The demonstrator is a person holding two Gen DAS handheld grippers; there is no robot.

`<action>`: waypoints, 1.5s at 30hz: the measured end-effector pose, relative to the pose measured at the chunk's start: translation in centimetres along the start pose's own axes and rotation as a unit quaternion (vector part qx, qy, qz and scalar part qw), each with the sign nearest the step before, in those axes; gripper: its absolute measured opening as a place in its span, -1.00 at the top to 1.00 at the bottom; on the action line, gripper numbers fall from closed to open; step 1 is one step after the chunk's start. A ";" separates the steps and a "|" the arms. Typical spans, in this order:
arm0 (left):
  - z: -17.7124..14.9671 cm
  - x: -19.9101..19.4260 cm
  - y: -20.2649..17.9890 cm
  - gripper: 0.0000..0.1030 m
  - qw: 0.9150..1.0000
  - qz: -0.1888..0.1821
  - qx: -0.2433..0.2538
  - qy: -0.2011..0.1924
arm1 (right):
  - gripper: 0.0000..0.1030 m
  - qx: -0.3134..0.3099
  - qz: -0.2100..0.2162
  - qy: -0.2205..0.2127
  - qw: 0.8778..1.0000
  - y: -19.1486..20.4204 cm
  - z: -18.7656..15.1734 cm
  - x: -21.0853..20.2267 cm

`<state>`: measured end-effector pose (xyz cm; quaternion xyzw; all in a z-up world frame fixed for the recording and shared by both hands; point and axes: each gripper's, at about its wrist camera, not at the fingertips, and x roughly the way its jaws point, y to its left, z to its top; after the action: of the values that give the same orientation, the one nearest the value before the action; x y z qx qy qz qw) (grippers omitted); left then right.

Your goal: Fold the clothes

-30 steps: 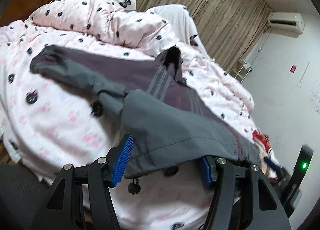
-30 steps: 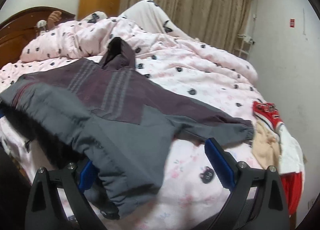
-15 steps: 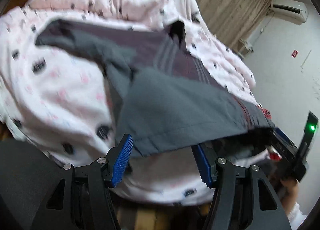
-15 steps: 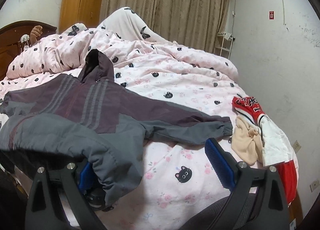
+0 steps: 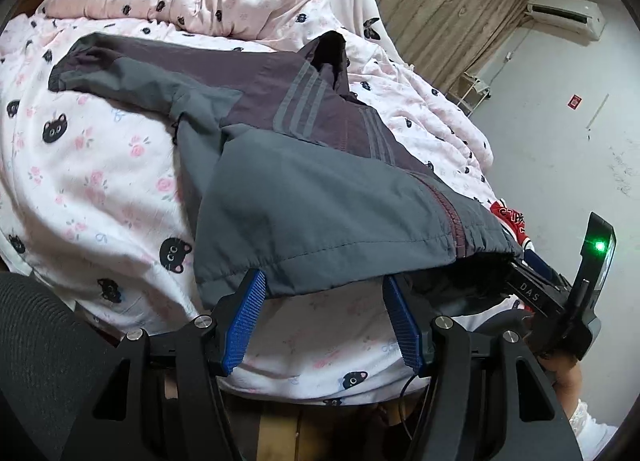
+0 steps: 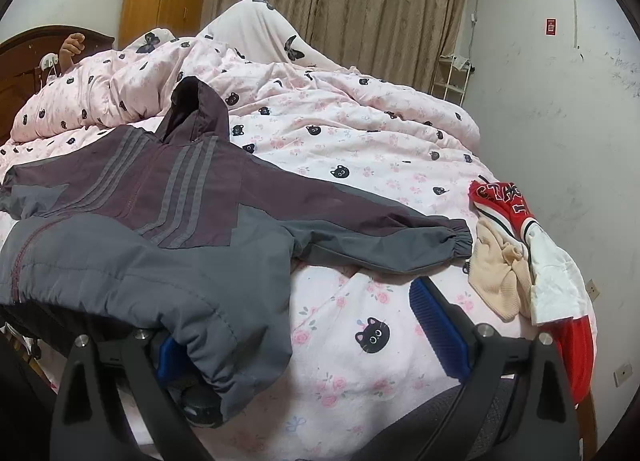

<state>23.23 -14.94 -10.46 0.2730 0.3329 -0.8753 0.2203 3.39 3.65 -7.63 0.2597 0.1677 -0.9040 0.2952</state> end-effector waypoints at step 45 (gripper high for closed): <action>-0.7 2.6 -2.2 -0.52 0.929 0.312 0.191 -0.049 | -0.91 -0.001 -0.008 0.029 1.000 -0.1 -0.5 1.3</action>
<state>20.22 -13.54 -11.52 0.3564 0.0461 -0.8218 0.4421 2.61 3.36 -8.76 0.2846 0.1790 -0.8981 0.2836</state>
